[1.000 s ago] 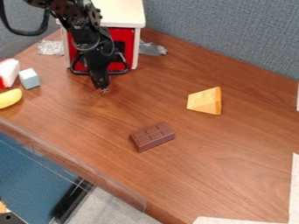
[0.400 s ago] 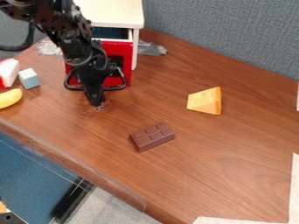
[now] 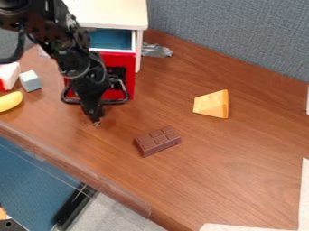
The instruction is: Open the drawer
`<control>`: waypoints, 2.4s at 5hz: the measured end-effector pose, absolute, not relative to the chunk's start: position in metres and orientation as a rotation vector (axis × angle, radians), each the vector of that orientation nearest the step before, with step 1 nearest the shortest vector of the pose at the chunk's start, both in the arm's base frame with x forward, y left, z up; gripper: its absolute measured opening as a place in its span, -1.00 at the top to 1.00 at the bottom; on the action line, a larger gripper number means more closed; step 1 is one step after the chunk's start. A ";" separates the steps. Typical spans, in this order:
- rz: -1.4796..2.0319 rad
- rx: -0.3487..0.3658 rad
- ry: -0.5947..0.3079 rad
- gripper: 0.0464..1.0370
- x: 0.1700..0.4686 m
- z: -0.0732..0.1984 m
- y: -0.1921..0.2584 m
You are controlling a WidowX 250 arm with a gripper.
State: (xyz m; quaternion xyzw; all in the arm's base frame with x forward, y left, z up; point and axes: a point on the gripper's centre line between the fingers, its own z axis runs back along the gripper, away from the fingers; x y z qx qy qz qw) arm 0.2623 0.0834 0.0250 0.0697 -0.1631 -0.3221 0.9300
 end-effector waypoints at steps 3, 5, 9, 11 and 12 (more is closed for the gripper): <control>-0.647 0.161 -0.264 0.61 0.242 0.026 0.071; -0.588 0.204 -0.193 0.61 0.237 0.027 0.064; -0.571 0.170 -0.161 0.61 0.228 0.026 0.066; -0.455 0.150 -0.131 -0.08 0.214 0.024 0.086; -0.463 0.143 -0.179 -0.71 0.215 0.038 0.084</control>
